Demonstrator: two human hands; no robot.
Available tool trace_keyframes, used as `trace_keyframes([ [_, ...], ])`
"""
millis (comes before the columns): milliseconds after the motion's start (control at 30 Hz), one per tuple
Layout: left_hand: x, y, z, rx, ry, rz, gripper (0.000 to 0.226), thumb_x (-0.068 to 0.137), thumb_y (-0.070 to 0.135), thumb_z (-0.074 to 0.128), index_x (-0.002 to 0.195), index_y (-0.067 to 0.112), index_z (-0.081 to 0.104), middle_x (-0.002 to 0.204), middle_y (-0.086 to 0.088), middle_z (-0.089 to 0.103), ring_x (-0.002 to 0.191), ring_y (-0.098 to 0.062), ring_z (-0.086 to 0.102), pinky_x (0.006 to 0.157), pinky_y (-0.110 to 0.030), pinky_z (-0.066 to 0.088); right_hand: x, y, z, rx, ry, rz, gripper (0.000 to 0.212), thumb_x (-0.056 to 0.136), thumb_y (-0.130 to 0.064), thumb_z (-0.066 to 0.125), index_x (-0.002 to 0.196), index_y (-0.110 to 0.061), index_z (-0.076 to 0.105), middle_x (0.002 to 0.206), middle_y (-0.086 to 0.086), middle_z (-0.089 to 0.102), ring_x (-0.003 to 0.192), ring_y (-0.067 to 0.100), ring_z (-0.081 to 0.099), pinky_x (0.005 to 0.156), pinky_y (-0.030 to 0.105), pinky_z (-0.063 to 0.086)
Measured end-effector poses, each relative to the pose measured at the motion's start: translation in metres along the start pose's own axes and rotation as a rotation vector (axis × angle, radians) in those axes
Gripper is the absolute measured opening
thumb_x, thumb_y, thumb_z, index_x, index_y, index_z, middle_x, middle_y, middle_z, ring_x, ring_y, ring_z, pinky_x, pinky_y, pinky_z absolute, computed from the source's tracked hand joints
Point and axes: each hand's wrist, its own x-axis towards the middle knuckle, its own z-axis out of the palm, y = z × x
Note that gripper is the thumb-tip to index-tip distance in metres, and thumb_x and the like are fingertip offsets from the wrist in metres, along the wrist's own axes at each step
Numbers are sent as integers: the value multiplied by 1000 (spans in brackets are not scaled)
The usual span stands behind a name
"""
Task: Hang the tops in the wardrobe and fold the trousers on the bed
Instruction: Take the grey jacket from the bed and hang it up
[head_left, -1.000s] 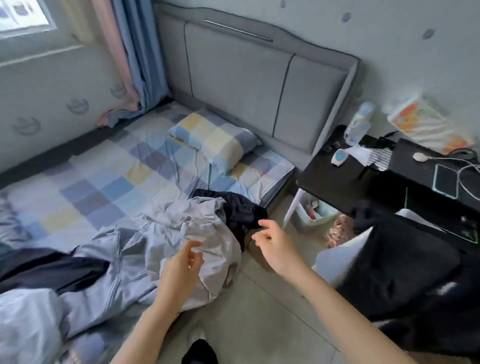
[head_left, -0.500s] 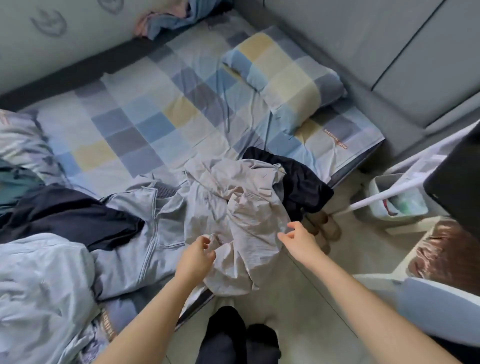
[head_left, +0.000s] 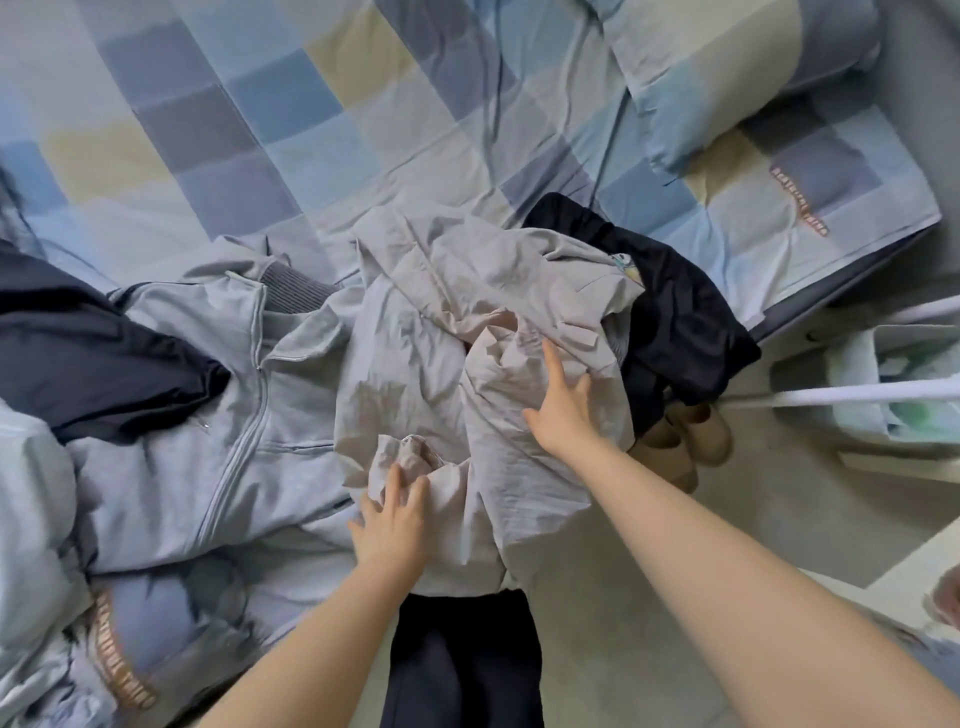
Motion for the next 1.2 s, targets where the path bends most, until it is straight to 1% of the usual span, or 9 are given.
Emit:
trace_keyframes([
  [200, 20, -31, 20, -93, 118, 42, 21, 89, 16, 50, 100, 22, 68, 123, 2, 59, 116, -25, 50, 95, -33, 36, 28, 5, 11, -197, 52, 4, 28, 95, -10, 40, 114, -5, 60, 131, 25, 49, 117, 38, 48, 91, 37, 43],
  [333, 13, -25, 5, -918, 137, -166, 23, 90, 2, 46, 68, 10, 48, 75, -11, 58, 80, -29, 54, 69, -38, 36, 19, 3, 2, 65, 52, 25, 28, 98, -13, 32, 111, -4, 56, 115, 20, 57, 101, 32, 54, 80, 31, 42],
  [500, -10, -10, -52, -1636, 133, -393, 21, 95, 10, 42, 86, 7, 61, 82, -9, 60, 76, -23, 56, 69, -36, 47, -25, -6, -33, 585, 103, 121, 31, 100, -16, 33, 121, -2, 52, 104, 13, 59, 89, 26, 55, 71, 30, 43],
  [633, -42, -1, -118, -1866, 177, -380, 21, 91, 13, 49, 80, 14, 67, 66, -3, 68, 58, -20, 63, 56, -28, 52, -74, -22, -81, 1046, 8, 115, 26, 96, -11, 49, 120, -3, 54, 117, 18, 64, 106, 27, 63, 99, 44, 48],
  [733, -76, -2, -164, -1852, 257, -350, 23, 84, 16, 50, 61, 18, 49, 42, 4, 38, 32, -14, 33, 37, -16, 26, -122, -43, -121, 1015, 57, 20, 44, 91, -8, 53, 133, -19, 46, 128, 7, 56, 110, 24, 59, 98, 47, 48],
  [900, -136, -9, -234, -1780, 499, -127, 23, 83, 8, 52, 70, 24, 63, 63, 7, 58, 66, -20, 53, 59, -30, 43, -223, -103, -195, 878, 180, -386, 36, 92, -5, 49, 113, -33, 60, 119, 2, 61, 105, 24, 60, 96, 49, 49],
  [967, -164, -13, -252, -1707, 466, 10, 39, 82, 3, 53, 107, 30, 68, 103, 3, 70, 97, -20, 64, 84, -34, 51, -266, -127, -224, 942, 209, -471, 32, 92, -4, 48, 105, -28, 64, 112, 8, 62, 95, 24, 58, 90, 47, 49],
  [1067, -200, -14, -262, -1519, 390, 275, 84, 78, -9, 52, 149, 34, 36, 120, 23, 62, 99, 9, 63, 72, -16, 53, -323, -156, -257, 1079, 234, -514, 23, 95, -6, 47, 100, -21, 64, 93, 7, 59, 84, 22, 53, 76, 37, 47],
  [1200, -242, -9, -267, -1122, 316, 562, 113, 69, -5, 64, 151, 51, 10, 163, 16, 1, 148, -3, 15, 111, -41, 40, -391, -185, -284, 1091, 272, -666, 20, 96, -8, 46, 105, -14, 62, 82, 5, 57, 76, 23, 51, 70, 37, 45],
])
